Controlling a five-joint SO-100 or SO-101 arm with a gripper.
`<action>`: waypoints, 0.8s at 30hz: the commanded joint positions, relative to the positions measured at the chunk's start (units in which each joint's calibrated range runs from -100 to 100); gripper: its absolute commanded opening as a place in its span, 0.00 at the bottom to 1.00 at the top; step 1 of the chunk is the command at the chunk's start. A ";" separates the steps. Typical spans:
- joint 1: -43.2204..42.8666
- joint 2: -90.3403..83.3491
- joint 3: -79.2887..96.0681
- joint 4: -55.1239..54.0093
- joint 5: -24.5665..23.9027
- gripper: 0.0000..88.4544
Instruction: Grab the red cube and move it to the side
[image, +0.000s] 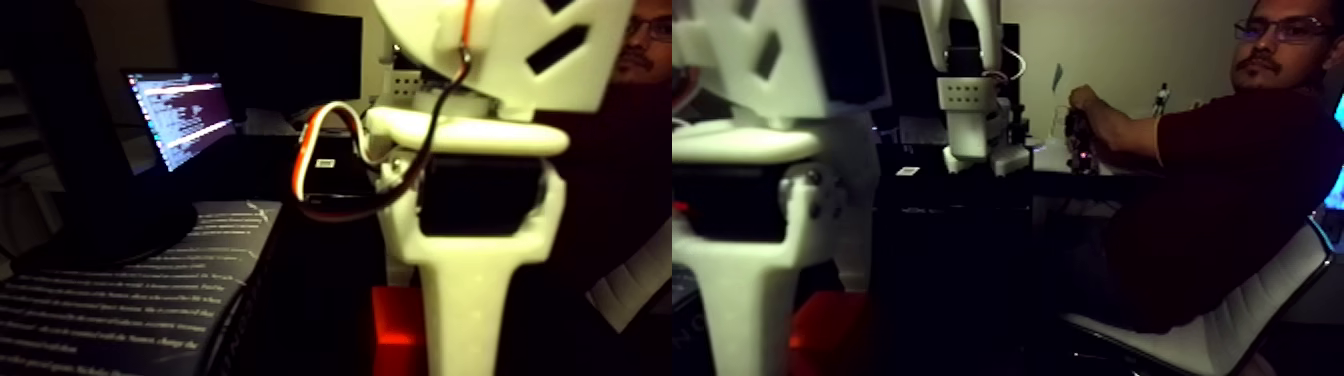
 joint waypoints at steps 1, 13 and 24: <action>0.34 -0.23 -1.87 -0.23 0.02 0.37; 1.33 -0.23 -1.87 -0.06 -0.36 0.37; 1.25 -0.57 -1.14 -0.48 -0.36 0.37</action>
